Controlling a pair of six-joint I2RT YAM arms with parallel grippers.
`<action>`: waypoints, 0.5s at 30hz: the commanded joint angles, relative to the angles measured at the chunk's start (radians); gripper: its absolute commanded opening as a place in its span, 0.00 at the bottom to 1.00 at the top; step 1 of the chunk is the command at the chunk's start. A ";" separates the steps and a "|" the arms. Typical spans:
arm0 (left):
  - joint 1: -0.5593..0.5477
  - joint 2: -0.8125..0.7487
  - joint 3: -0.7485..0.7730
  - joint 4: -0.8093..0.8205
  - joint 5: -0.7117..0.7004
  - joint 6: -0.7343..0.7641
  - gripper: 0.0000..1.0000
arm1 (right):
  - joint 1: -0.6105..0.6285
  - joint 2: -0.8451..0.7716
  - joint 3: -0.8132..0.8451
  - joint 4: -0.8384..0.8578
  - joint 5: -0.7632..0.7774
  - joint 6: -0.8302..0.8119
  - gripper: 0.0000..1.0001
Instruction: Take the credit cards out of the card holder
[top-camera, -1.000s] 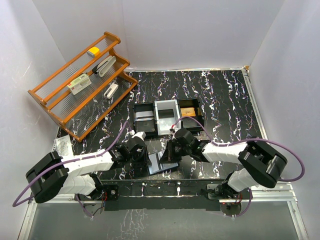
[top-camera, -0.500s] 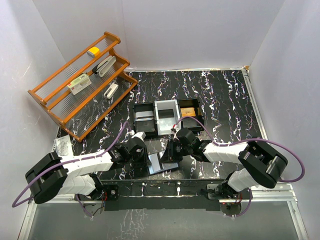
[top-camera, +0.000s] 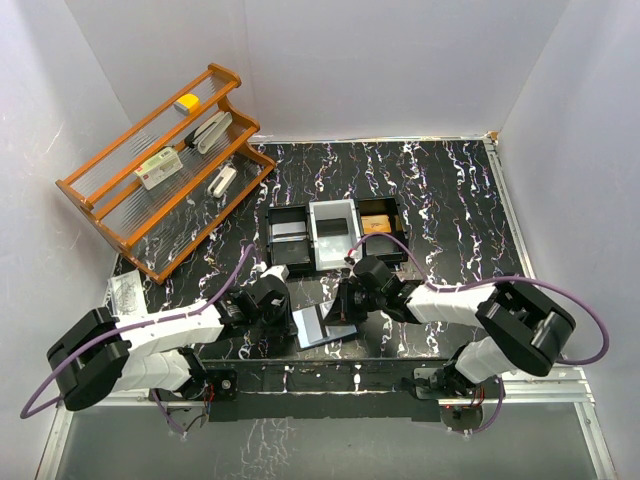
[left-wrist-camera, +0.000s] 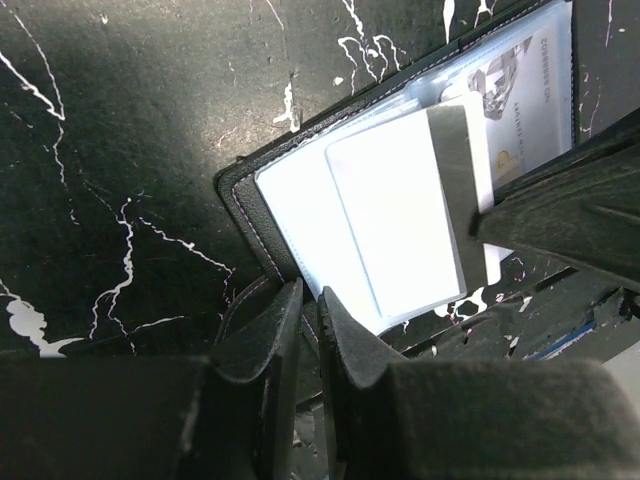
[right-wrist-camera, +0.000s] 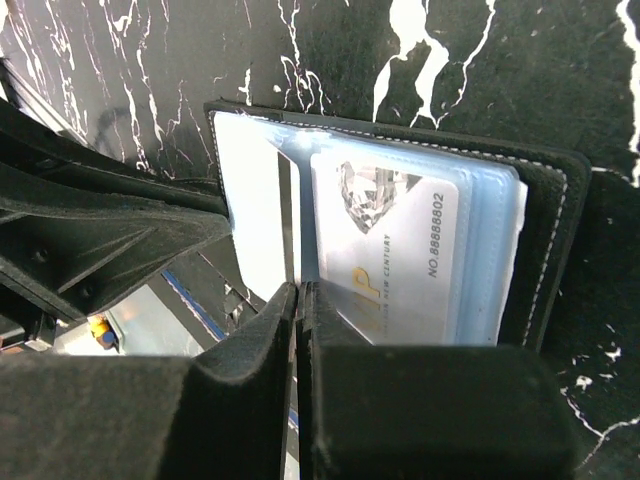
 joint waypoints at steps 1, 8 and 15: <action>-0.003 -0.017 0.014 -0.117 -0.042 0.022 0.13 | -0.010 -0.063 0.001 -0.002 0.051 0.002 0.00; -0.004 -0.053 0.075 -0.095 -0.034 0.033 0.26 | -0.010 -0.097 -0.029 0.006 0.071 0.037 0.01; -0.004 -0.006 0.117 0.068 0.069 0.052 0.37 | -0.010 -0.034 -0.012 0.024 0.026 0.020 0.02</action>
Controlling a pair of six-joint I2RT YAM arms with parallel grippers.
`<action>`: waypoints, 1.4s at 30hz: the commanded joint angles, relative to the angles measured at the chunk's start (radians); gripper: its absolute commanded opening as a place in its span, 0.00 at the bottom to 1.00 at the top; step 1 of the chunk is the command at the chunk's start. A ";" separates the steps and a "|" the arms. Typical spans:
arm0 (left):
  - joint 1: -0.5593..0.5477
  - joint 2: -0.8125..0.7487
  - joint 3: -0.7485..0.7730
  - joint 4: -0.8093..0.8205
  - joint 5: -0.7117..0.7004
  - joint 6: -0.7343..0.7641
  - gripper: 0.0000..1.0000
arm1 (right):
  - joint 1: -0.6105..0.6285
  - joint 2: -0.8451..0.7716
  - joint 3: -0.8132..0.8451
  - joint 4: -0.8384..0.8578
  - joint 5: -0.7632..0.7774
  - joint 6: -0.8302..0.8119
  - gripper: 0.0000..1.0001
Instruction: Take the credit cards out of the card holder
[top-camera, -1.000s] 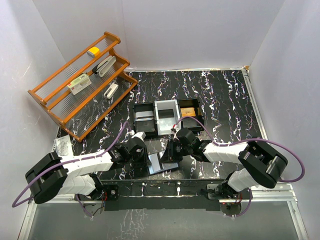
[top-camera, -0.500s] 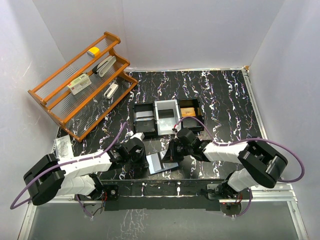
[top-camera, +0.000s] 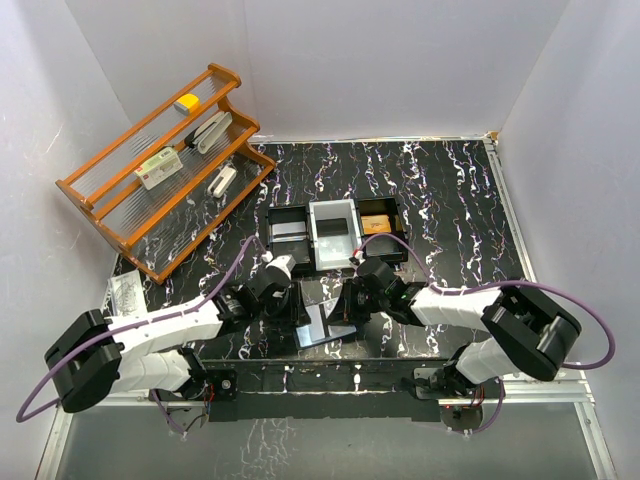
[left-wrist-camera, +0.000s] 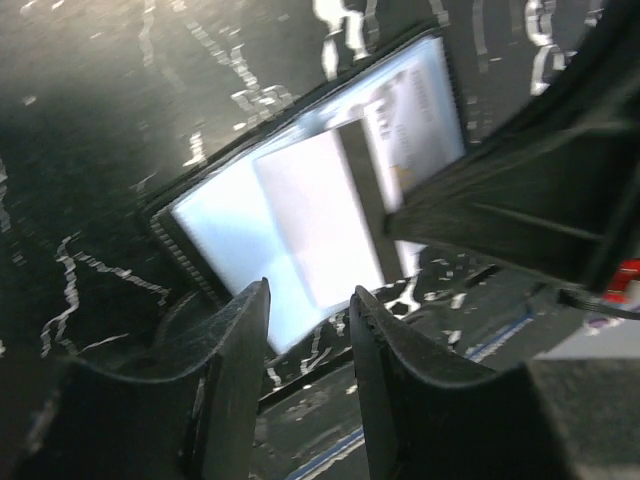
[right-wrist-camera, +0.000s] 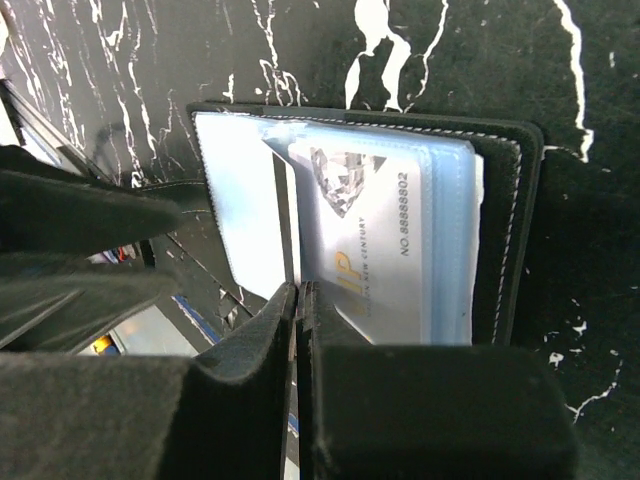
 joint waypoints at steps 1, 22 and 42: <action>-0.003 0.042 0.058 0.103 0.072 0.018 0.37 | -0.005 0.024 0.015 0.044 -0.021 0.002 0.01; -0.003 0.144 -0.037 0.032 0.008 -0.033 0.13 | -0.005 0.042 0.037 0.113 -0.085 -0.015 0.24; -0.003 0.113 -0.068 0.050 0.012 -0.042 0.13 | -0.006 0.147 0.082 0.201 -0.198 -0.024 0.24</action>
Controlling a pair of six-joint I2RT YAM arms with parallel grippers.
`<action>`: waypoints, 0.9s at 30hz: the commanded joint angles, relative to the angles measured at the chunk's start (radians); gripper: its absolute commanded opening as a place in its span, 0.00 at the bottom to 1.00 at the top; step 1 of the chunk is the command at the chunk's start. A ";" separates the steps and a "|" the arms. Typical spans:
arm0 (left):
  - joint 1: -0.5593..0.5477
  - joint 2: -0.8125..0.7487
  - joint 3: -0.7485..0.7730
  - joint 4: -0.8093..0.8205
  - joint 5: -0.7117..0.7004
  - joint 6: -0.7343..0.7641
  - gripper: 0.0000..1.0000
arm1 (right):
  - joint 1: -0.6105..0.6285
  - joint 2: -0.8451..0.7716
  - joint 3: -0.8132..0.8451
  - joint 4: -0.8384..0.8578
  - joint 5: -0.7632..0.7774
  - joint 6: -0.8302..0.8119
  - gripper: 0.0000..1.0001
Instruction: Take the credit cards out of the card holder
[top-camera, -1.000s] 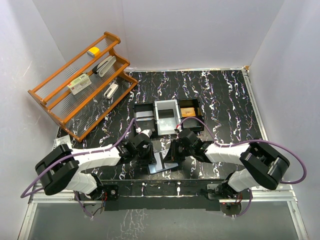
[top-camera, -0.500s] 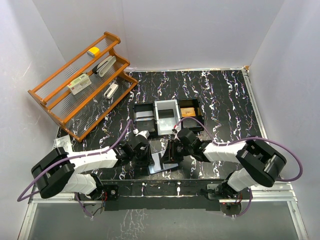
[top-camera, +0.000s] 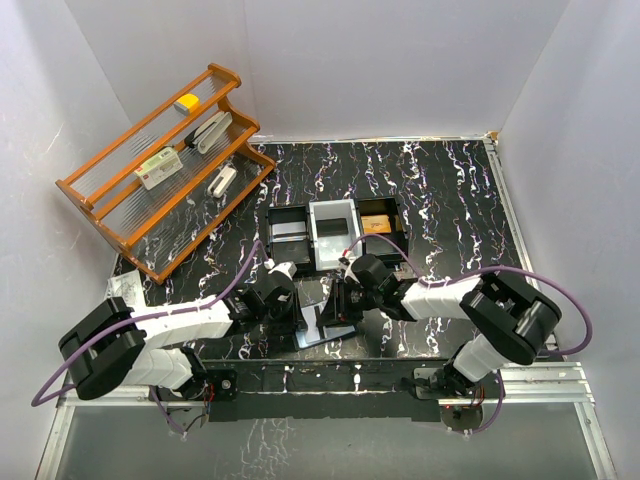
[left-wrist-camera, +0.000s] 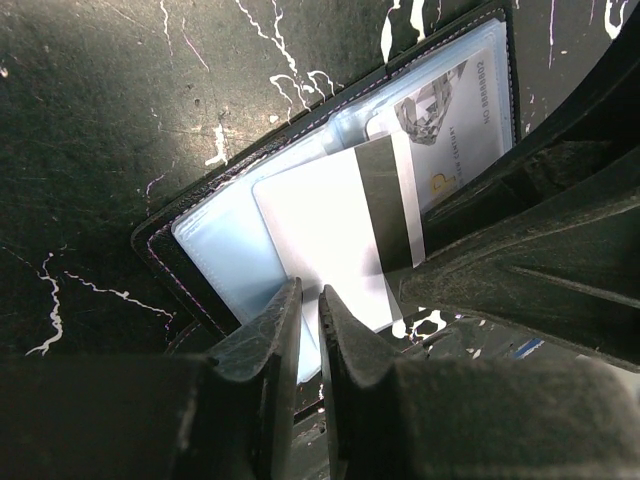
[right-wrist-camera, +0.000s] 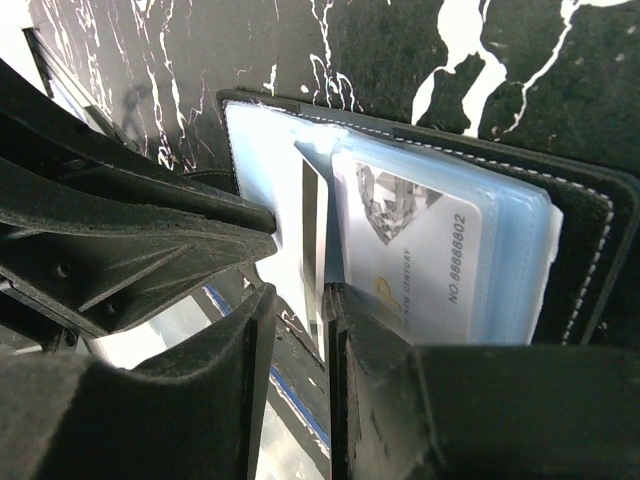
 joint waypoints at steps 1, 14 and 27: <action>-0.003 -0.002 -0.028 -0.071 -0.019 0.006 0.13 | 0.002 0.025 0.056 0.090 -0.068 -0.023 0.23; -0.003 -0.014 -0.026 -0.082 -0.028 0.011 0.12 | -0.011 -0.031 0.108 -0.109 0.038 -0.138 0.02; -0.003 0.004 0.023 -0.074 0.011 0.072 0.13 | -0.029 -0.037 0.053 -0.043 -0.052 -0.097 0.09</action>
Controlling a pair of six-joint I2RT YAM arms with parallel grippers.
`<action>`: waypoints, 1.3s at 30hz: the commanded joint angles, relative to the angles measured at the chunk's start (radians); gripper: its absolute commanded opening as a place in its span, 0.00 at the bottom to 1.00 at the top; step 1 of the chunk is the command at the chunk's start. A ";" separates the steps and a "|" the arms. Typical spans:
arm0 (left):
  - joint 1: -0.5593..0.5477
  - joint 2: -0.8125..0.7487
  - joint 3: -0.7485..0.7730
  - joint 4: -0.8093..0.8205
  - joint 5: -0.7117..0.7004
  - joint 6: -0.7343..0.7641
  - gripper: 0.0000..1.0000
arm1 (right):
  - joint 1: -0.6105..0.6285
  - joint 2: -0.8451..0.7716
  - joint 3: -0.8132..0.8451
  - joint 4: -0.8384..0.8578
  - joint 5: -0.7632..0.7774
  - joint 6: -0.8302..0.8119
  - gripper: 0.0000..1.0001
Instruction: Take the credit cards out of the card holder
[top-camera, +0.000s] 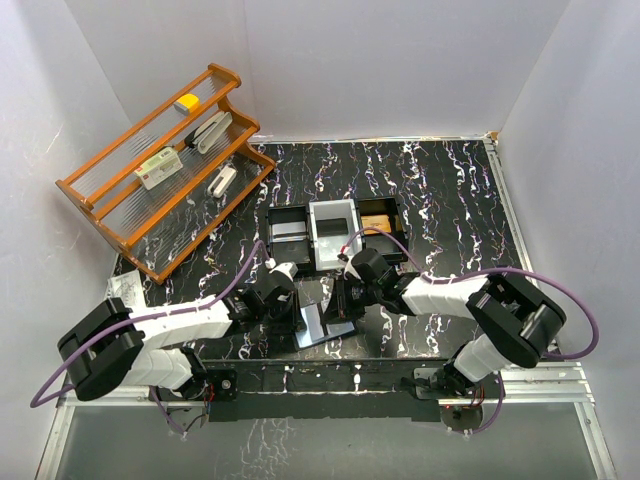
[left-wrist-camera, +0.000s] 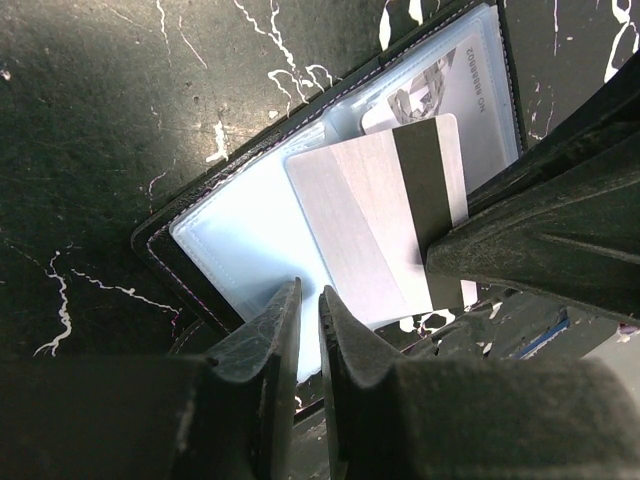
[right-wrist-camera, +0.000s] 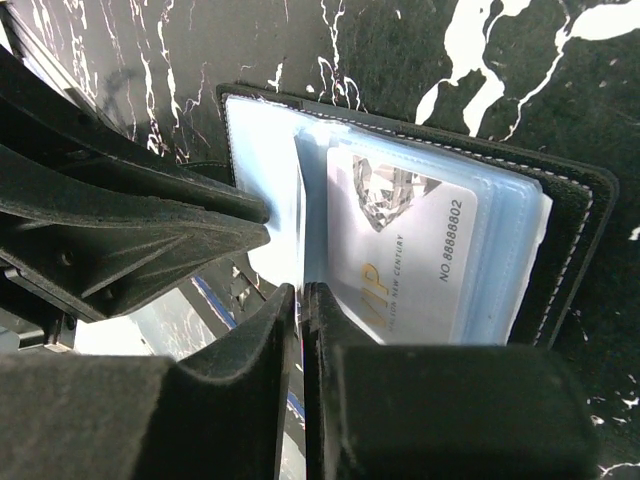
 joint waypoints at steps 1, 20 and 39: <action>-0.003 0.019 0.016 -0.046 0.017 0.041 0.13 | -0.004 -0.020 -0.006 0.093 -0.023 0.025 0.10; -0.003 0.026 -0.015 -0.057 -0.006 0.006 0.12 | -0.005 0.042 0.015 0.115 -0.020 0.025 0.17; -0.003 -0.026 -0.032 -0.091 -0.046 -0.011 0.12 | -0.012 -0.092 0.011 -0.034 0.082 -0.029 0.00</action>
